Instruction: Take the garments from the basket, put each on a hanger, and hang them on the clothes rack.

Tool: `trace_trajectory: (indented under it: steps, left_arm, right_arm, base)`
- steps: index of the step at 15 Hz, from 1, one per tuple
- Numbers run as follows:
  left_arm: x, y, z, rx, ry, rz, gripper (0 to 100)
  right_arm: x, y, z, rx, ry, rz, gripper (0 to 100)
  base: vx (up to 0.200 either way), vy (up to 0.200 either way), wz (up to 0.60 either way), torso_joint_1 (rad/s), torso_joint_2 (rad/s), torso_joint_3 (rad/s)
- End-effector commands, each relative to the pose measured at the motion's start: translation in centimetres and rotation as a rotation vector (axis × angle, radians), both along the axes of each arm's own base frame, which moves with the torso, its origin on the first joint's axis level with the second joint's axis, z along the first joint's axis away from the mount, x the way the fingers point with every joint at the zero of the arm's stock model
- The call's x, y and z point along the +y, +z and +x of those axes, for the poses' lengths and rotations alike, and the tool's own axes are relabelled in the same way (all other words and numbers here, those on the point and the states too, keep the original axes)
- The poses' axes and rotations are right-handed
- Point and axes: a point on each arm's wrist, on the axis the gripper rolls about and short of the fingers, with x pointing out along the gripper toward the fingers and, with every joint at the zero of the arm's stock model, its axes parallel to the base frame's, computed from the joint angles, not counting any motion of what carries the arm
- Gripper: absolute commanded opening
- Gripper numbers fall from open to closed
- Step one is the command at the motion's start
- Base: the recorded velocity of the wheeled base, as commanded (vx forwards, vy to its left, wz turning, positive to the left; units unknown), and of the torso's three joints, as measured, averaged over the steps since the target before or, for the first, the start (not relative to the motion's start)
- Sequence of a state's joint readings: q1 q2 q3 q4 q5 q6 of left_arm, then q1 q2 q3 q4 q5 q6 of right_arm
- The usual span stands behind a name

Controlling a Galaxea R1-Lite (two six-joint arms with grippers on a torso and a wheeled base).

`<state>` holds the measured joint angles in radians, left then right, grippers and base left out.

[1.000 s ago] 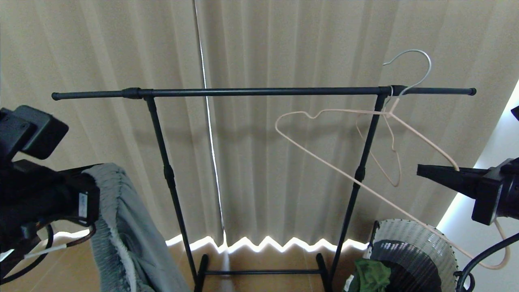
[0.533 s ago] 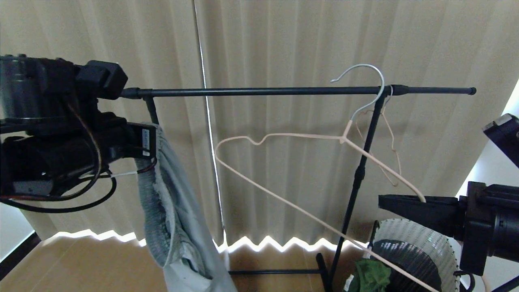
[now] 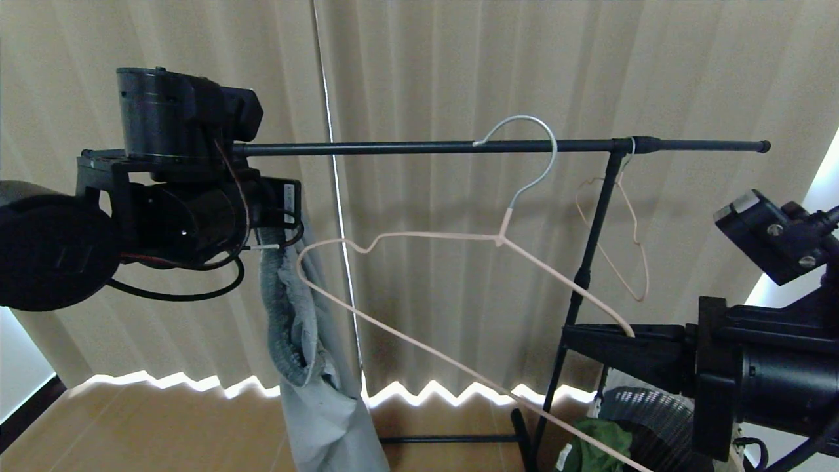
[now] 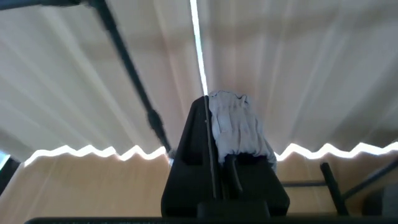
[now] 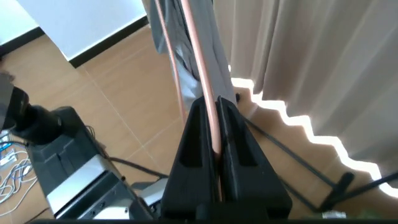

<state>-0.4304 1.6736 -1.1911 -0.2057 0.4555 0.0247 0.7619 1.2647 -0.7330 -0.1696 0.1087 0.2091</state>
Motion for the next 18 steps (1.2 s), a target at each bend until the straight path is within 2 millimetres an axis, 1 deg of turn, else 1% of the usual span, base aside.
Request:
trace_trajectory:
  steps: [1, 3, 5, 7, 8, 9, 11, 12, 13, 15, 18]
  left_arm:
    - [-0.4, -0.2, 0.3, 0.004, 0.000, 0.006, 0]
    - [-0.4, -0.4, 0.4, 0.006, 0.028, 0.016, 0]
    - [-0.3, -0.5, 0.3, 0.029, 0.055, 0.052, 0]
    - [-0.4, -0.2, 0.0, 0.066, 0.055, 0.076, 0]
    - [-0.4, 0.0, -0.1, 0.073, 0.055, 0.079, 0]
    - [-0.3, 0.1, -0.1, 0.077, 0.059, 0.083, 0]
    - [-0.3, -0.1, -0.2, 0.100, 0.066, 0.098, 0]
    - [-0.2, -0.1, -0.2, 0.117, 0.068, 0.106, 0]
    - [-0.2, 0.0, -0.2, 0.121, 0.070, 0.108, 0]
    - [-0.1, -0.1, -0.3, 0.139, 0.074, 0.120, 0]
    - [0.3, -0.3, -0.7, 0.170, 0.110, 0.151, 0]
  right_arm:
    - [1.2, -0.5, 1.0, 0.025, 0.007, -0.023, 0]
    - [1.8, -0.8, 1.7, 0.034, -0.004, -0.037, 0]
    - [2.8, -1.6, 3.0, 0.029, -0.061, -0.063, 0]
    - [4.2, -2.3, 4.1, -0.001, -0.092, -0.056, 0]
    - [4.8, -2.4, 4.1, -0.010, -0.085, -0.051, 0]
    - [5.0, -2.5, 4.0, -0.010, -0.078, -0.052, 0]
    - [5.7, -2.4, 3.4, 0.012, -0.063, -0.027, 0]
    - [6.5, -2.2, 2.8, 0.046, -0.064, 0.012, 0]
    - [6.9, -2.5, 2.6, 0.062, -0.061, 0.015, 0]
    - [7.3, -2.7, 2.9, 0.052, -0.106, 0.000, 0]
    - [7.5, -2.4, 3.3, 0.027, -0.180, -0.002, 0]
  base:
    - [0.000, 0.000, 0.00, 0.000, 0.00, 0.000]
    - [0.000, 0.000, 0.00, 0.000, 0.00, 0.000]
    - [0.000, 0.000, 0.00, 0.000, 0.00, 0.000]
    - [0.000, 0.000, 0.00, 0.000, 0.00, 0.000]
    - [0.000, 0.000, 0.00, 0.000, 0.00, 0.000]
    - [0.000, 0.000, 0.00, 0.000, 0.00, 0.000]
    - [0.000, 0.000, 0.00, 0.000, 0.00, 0.000]
    - [0.000, 0.000, 0.00, 0.000, 0.00, 0.000]
    - [0.000, 0.000, 0.00, 0.000, 0.00, 0.000]
    - [0.000, 0.000, 0.00, 0.000, 0.00, 0.000]
    - [0.000, 0.000, 0.00, 0.000, 0.00, 0.000]
